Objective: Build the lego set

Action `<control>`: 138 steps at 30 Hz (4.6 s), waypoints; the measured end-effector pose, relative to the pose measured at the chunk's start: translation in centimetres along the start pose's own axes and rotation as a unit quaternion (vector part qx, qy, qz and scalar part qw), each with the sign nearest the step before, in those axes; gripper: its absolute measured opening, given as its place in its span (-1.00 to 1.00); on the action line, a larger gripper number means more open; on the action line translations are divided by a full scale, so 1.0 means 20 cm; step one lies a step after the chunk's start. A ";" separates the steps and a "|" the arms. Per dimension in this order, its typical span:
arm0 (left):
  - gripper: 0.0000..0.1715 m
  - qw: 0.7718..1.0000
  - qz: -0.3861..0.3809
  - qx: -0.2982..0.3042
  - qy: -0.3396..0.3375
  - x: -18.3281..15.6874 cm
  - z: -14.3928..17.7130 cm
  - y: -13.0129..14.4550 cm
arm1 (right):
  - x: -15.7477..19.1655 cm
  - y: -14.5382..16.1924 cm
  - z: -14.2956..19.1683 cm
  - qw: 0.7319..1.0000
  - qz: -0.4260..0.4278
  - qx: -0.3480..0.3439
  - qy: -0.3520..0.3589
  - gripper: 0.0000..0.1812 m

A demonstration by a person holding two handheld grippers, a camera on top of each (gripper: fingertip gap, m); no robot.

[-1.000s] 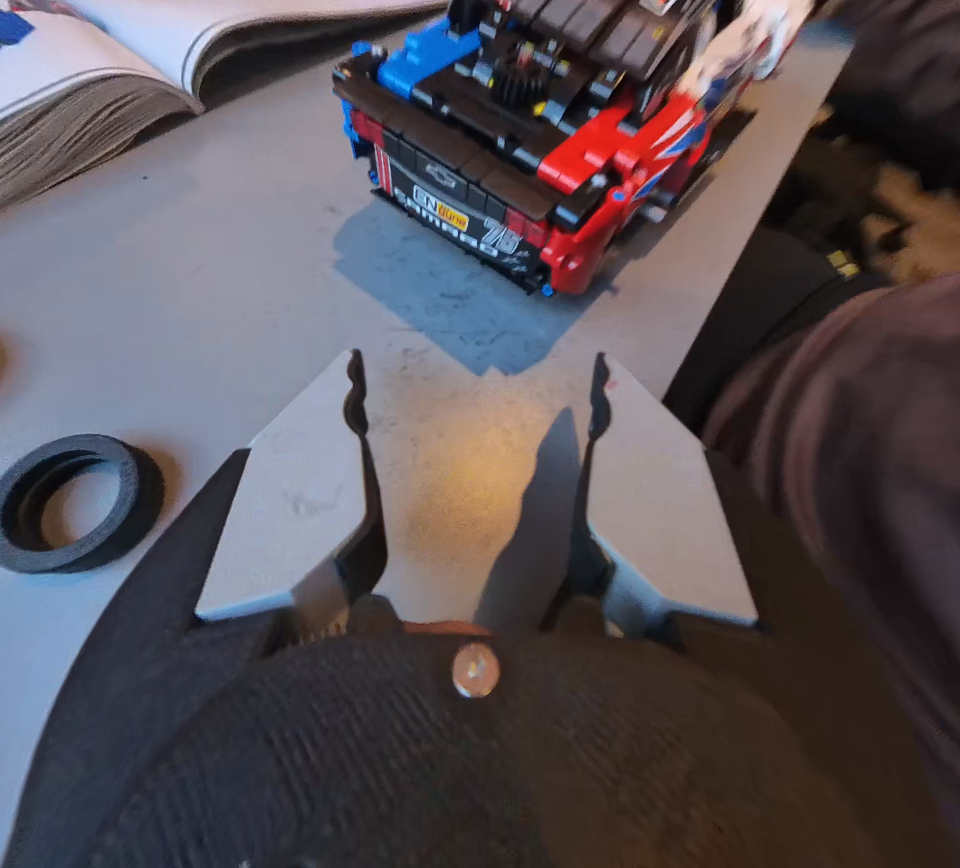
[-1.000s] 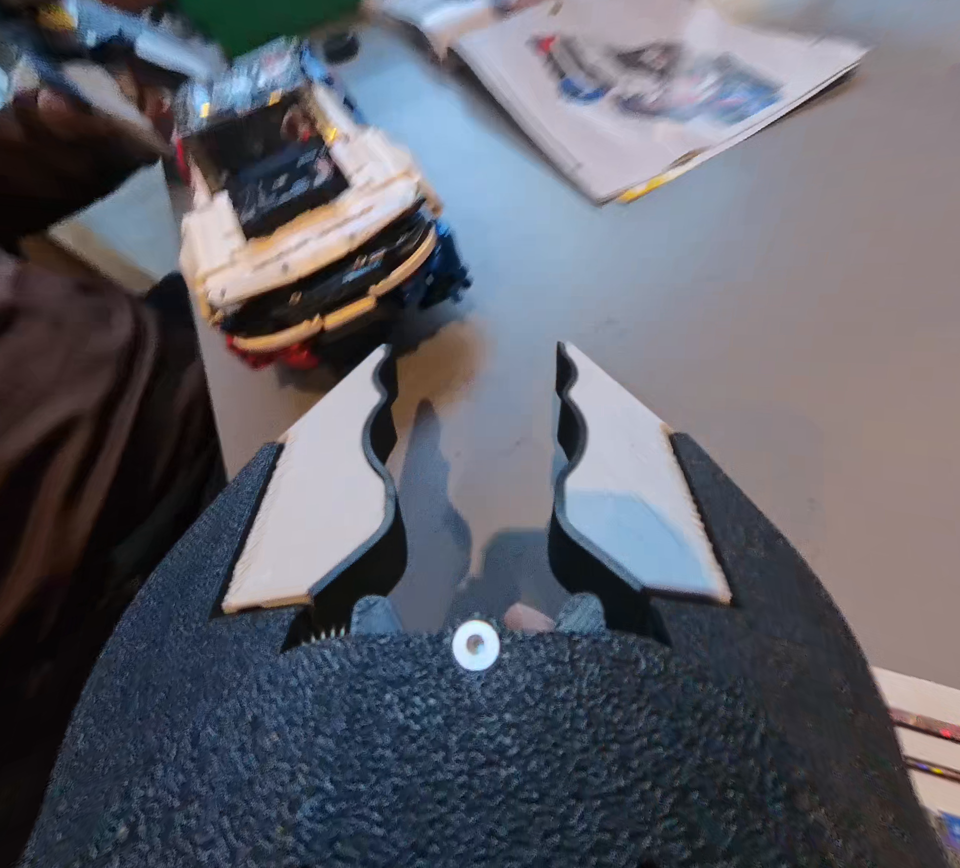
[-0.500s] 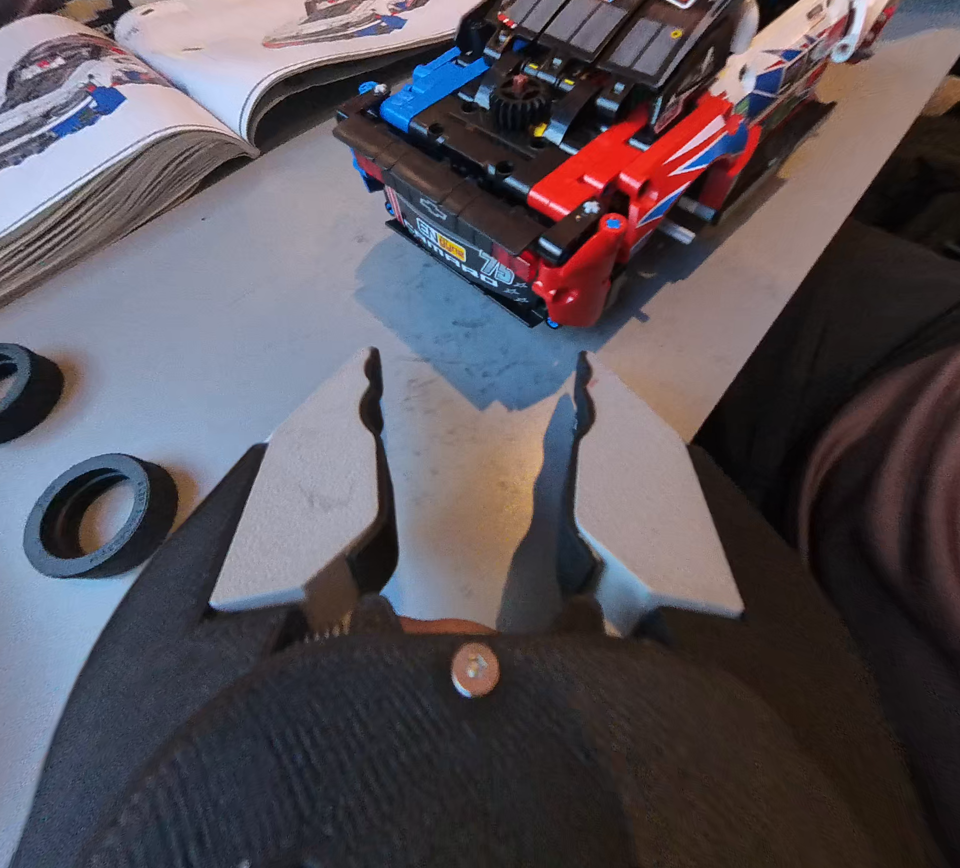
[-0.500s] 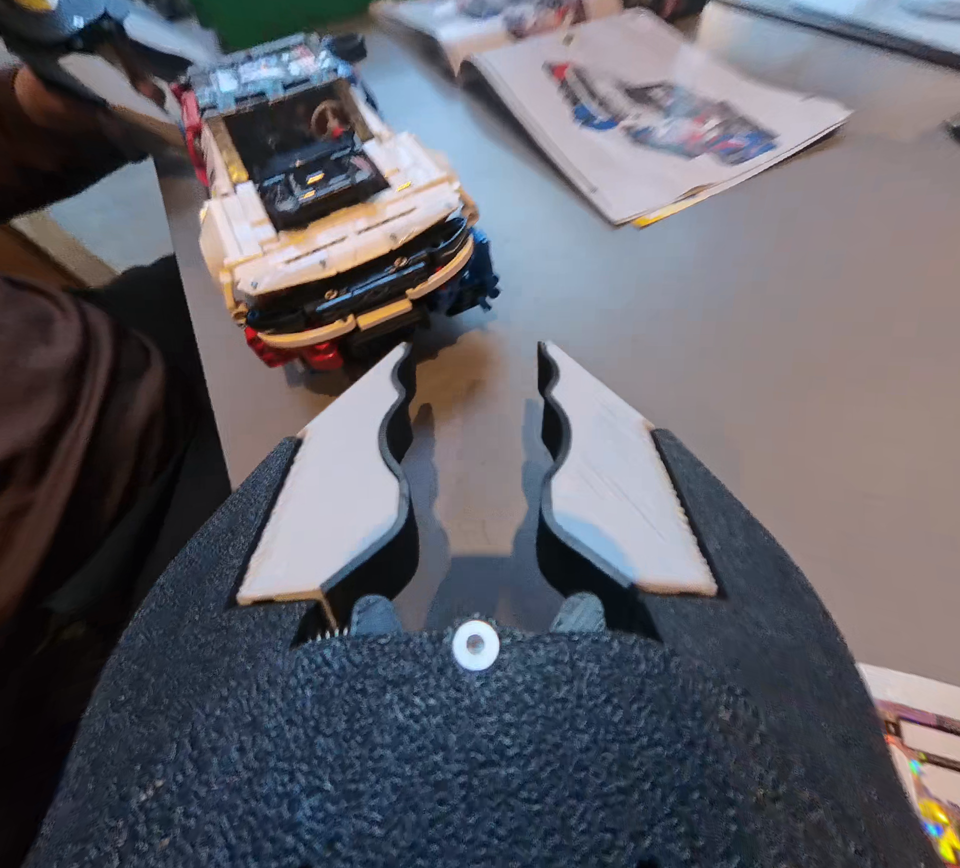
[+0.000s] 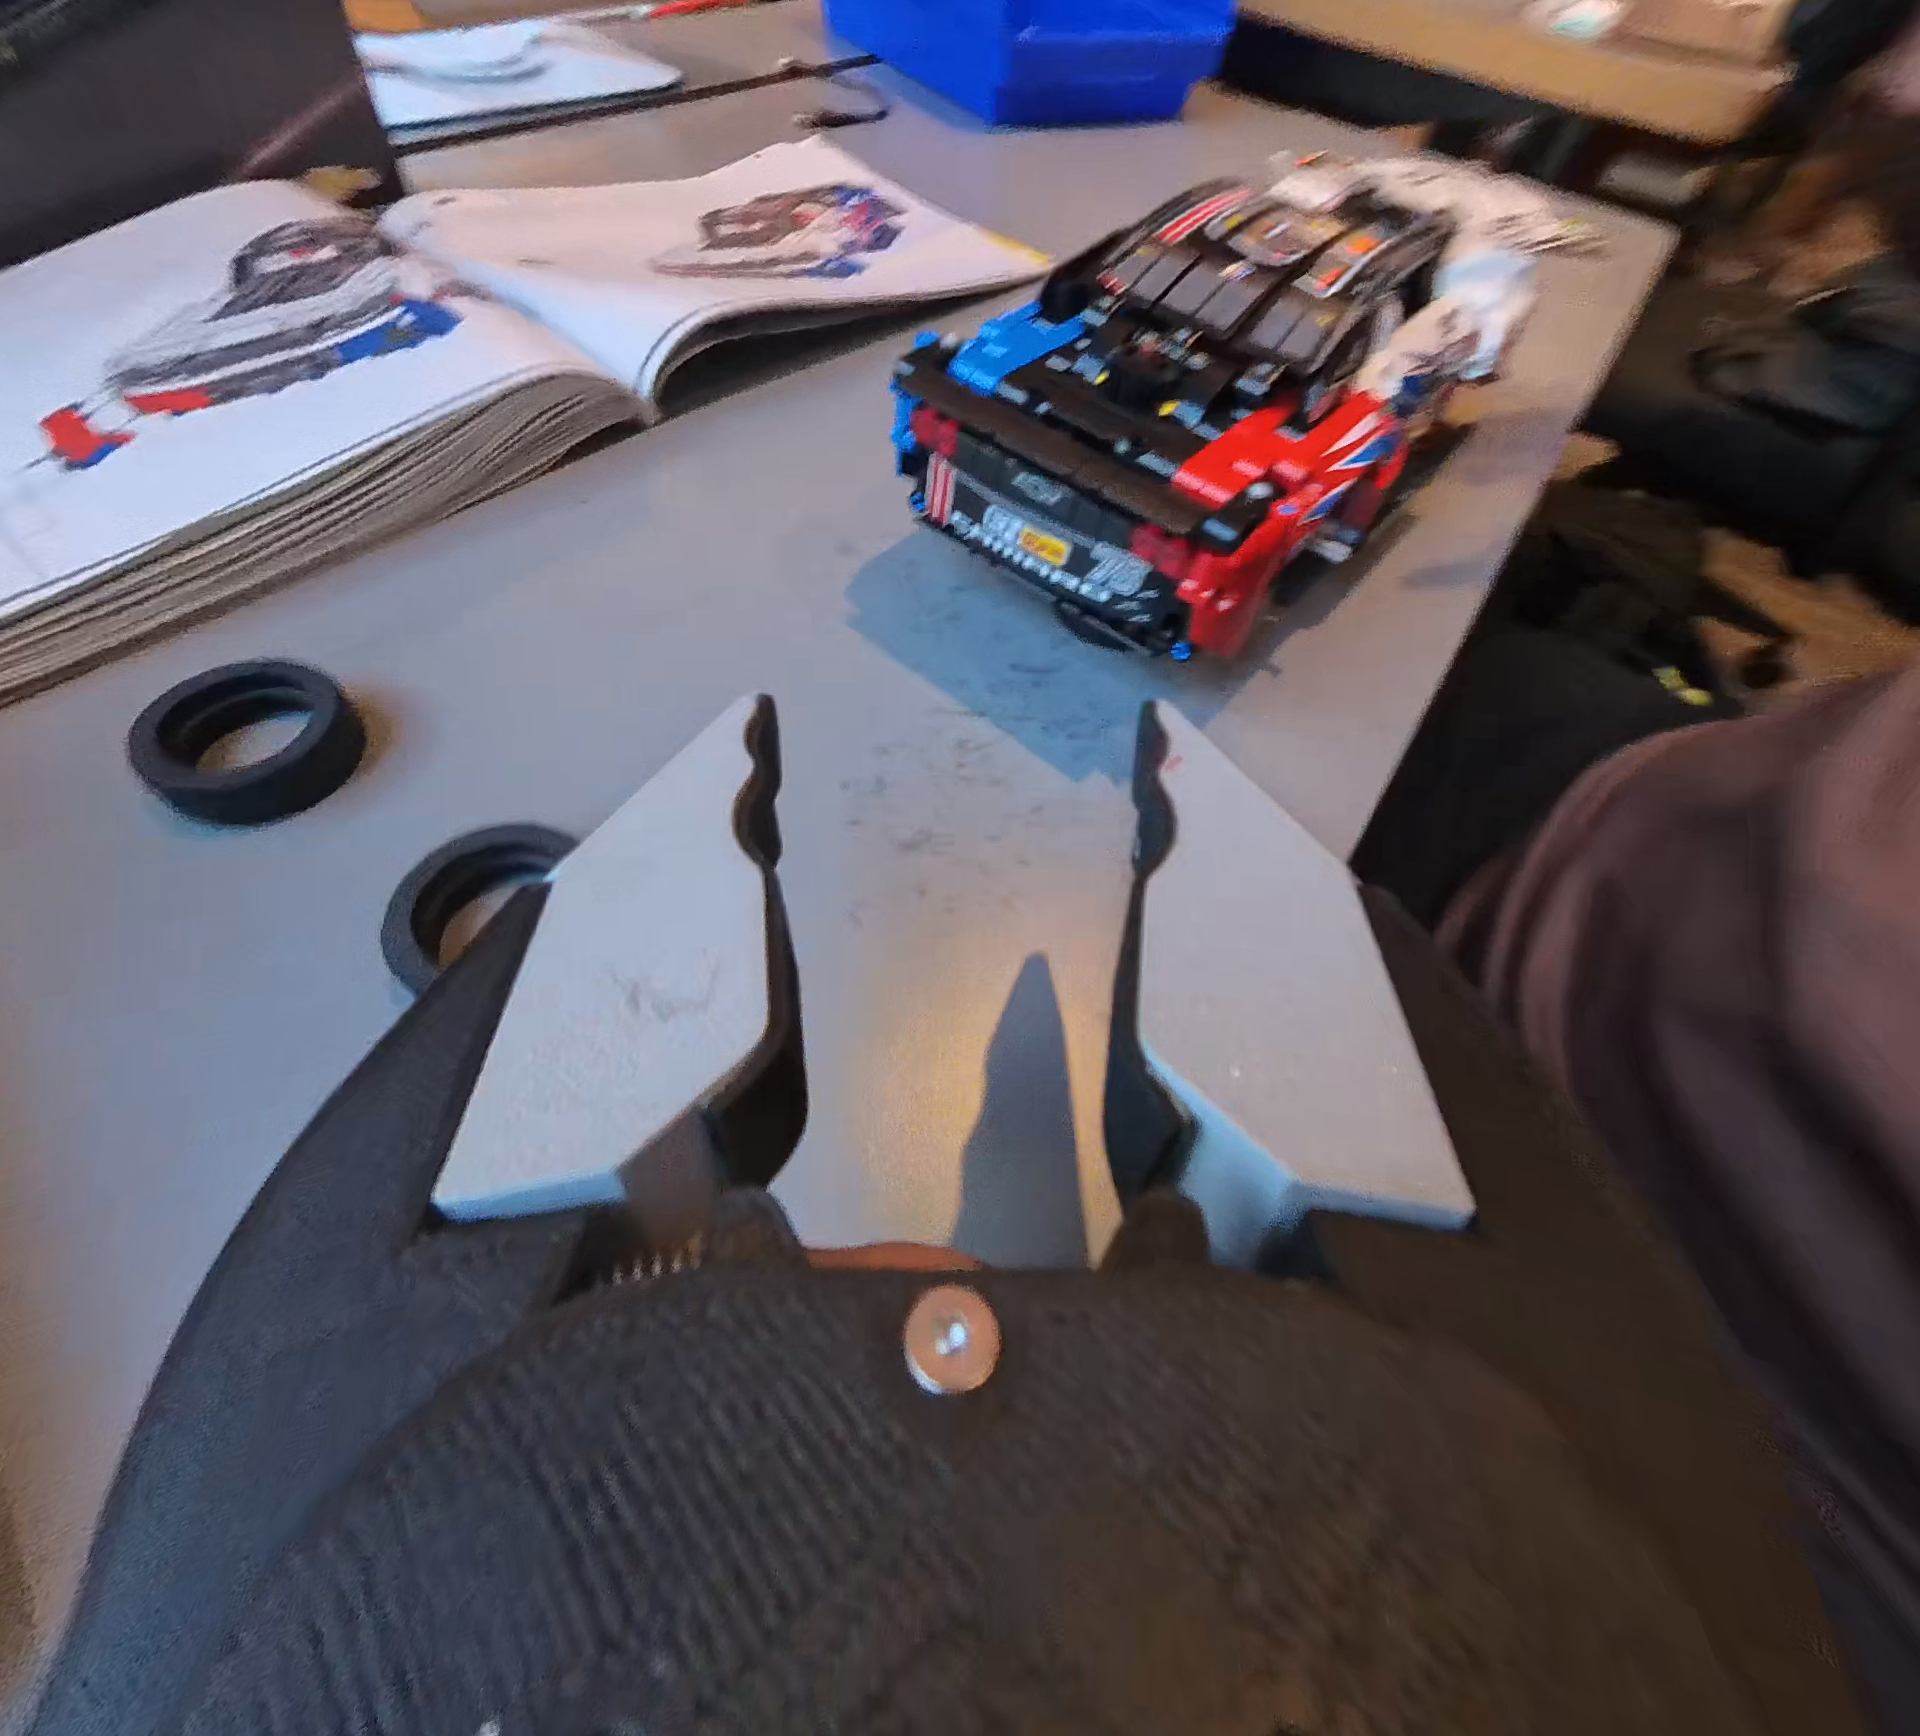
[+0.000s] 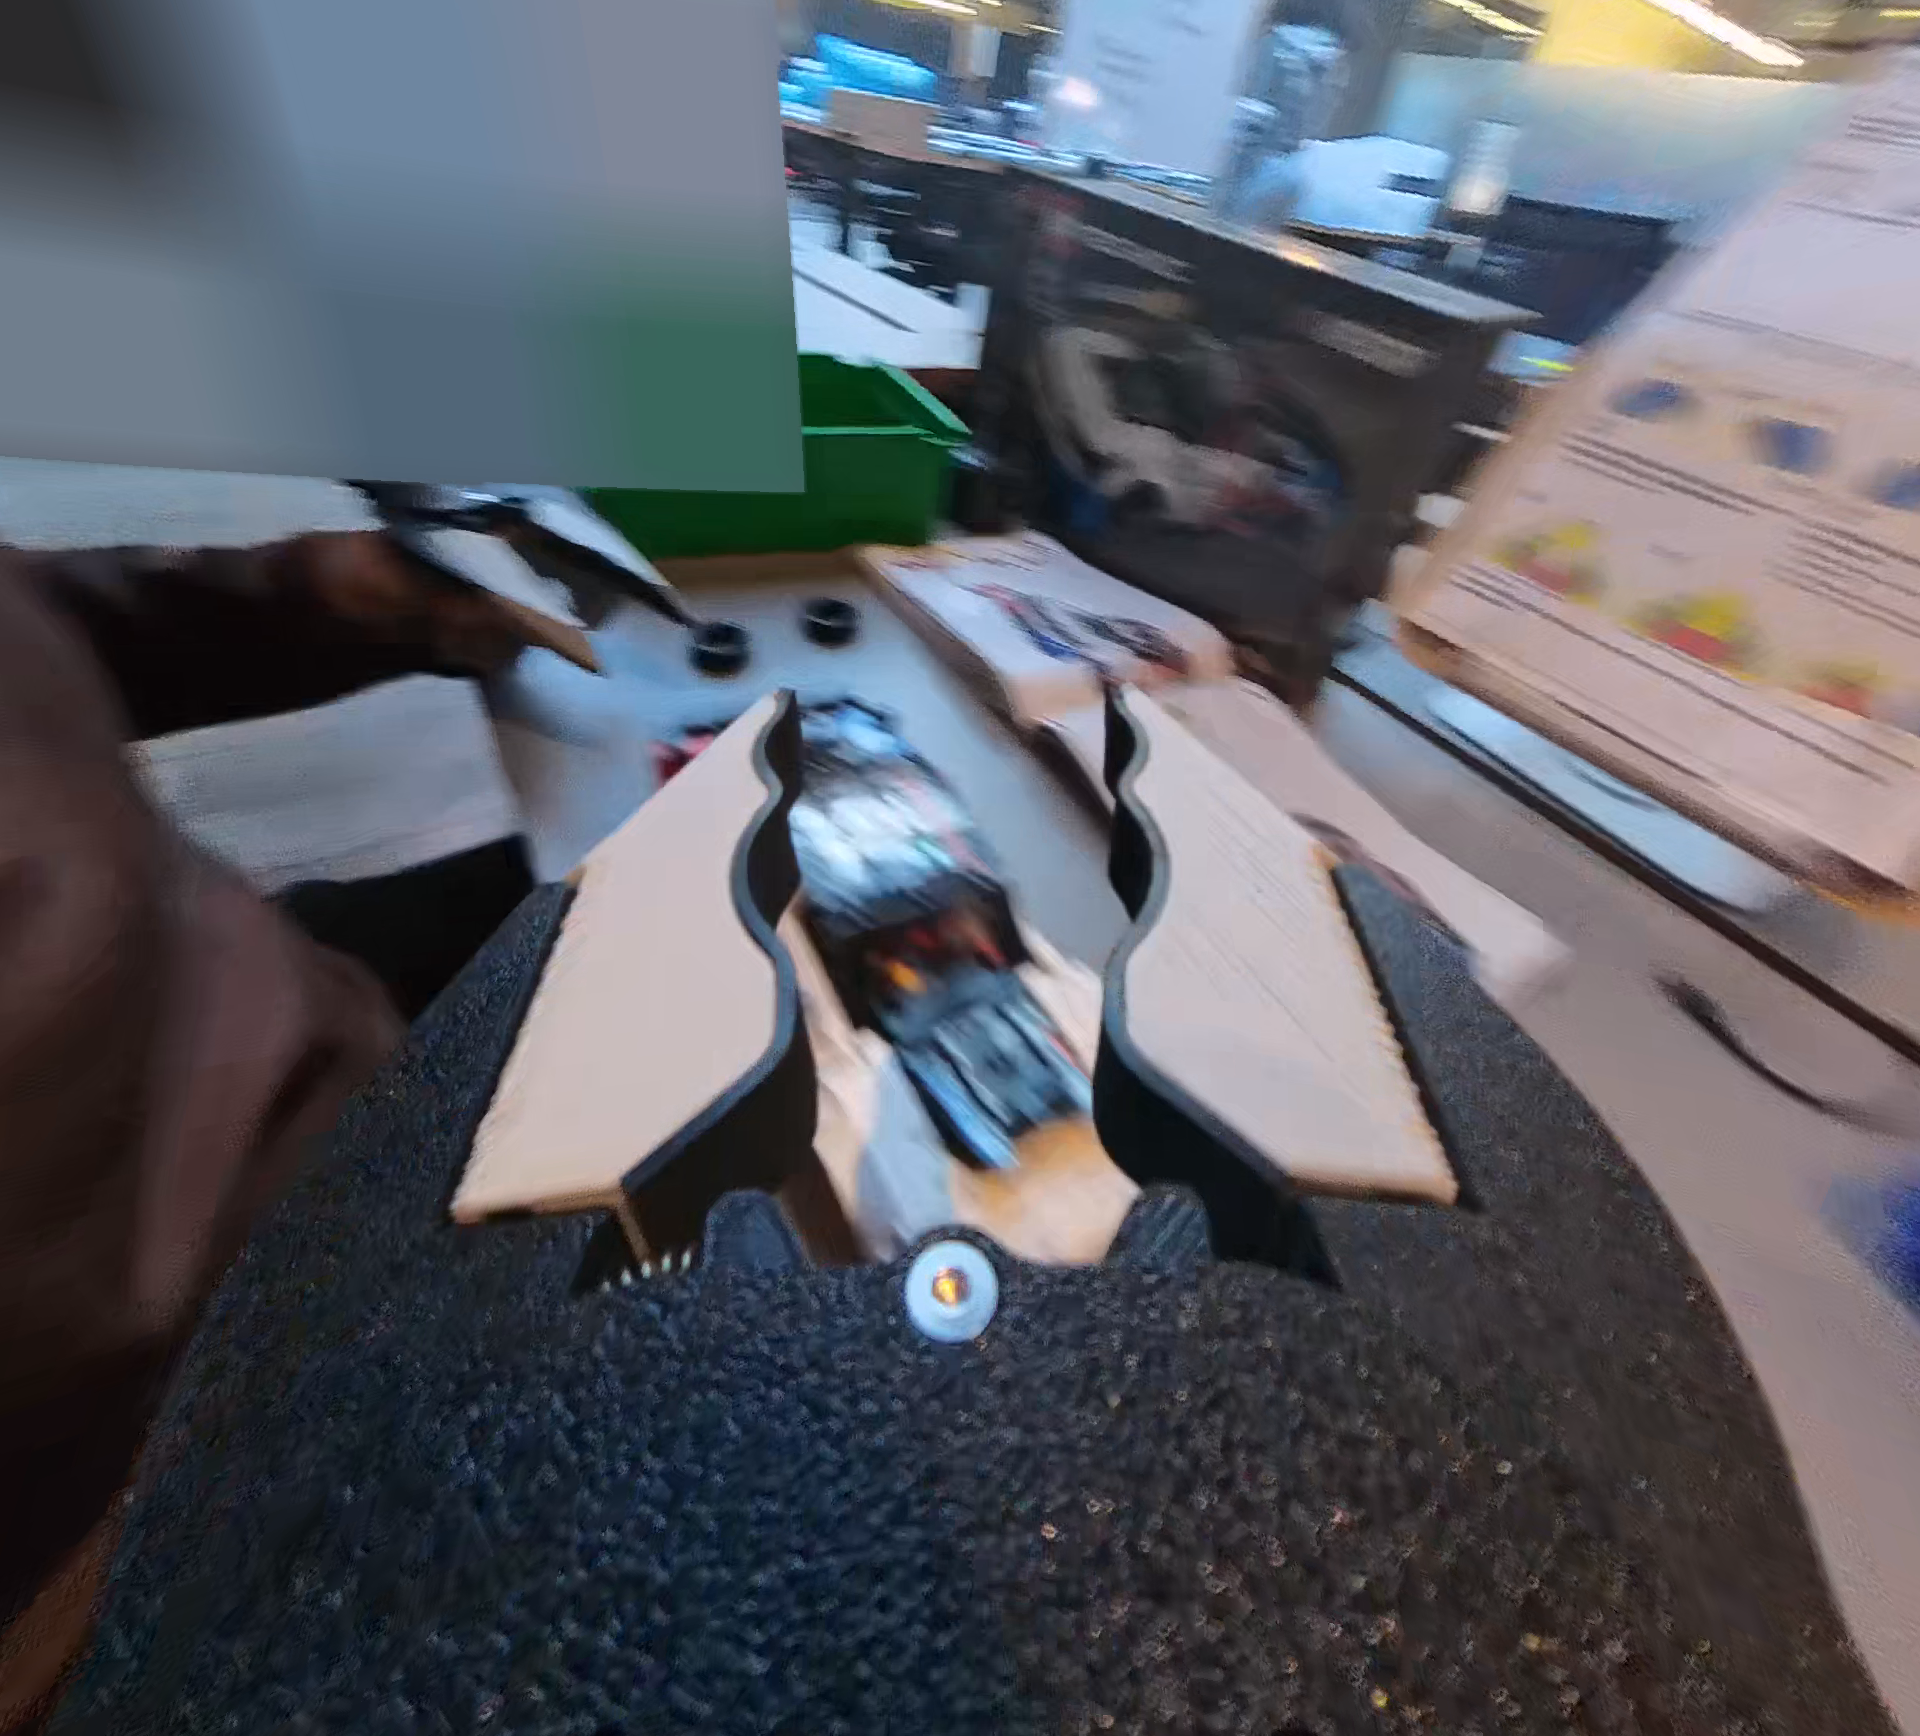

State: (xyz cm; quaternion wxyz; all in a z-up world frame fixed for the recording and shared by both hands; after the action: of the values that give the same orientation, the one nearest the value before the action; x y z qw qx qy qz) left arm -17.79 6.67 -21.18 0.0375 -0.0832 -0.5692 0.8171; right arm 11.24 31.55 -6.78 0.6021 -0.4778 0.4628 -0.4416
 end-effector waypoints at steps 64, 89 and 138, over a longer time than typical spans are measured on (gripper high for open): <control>-0.67 0.964 -0.091 -0.014 0.250 0.38 0.68 0.16 | 0.96 0.40 -1.92 0.987 -0.013 0.147 0.062 -1.00; -0.52 0.916 -0.197 0.348 0.044 1.27 0.42 -0.07 | 0.98 0.37 -1.90 0.992 -0.019 0.118 0.041 -0.88; -0.75 0.945 -0.168 0.264 0.094 0.28 0.09 0.18 | 0.91 0.37 -1.32 0.974 -0.128 0.153 0.106 -0.86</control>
State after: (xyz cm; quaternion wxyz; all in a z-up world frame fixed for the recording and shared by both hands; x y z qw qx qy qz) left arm -23.57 4.69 -24.46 0.2482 -0.0501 -0.3326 0.9084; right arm -10.60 10.61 -19.52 0.5540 -0.3856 0.3861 -0.6288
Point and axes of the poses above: each gripper's, where its closed fingertips meet, z back along the fingers, y out of its underside, x = y × z across the jaws, the point moved 6 cm from there along z, back along the fingers, and after that the axes turned 2 degrees about -y, right-handed, at the moved point
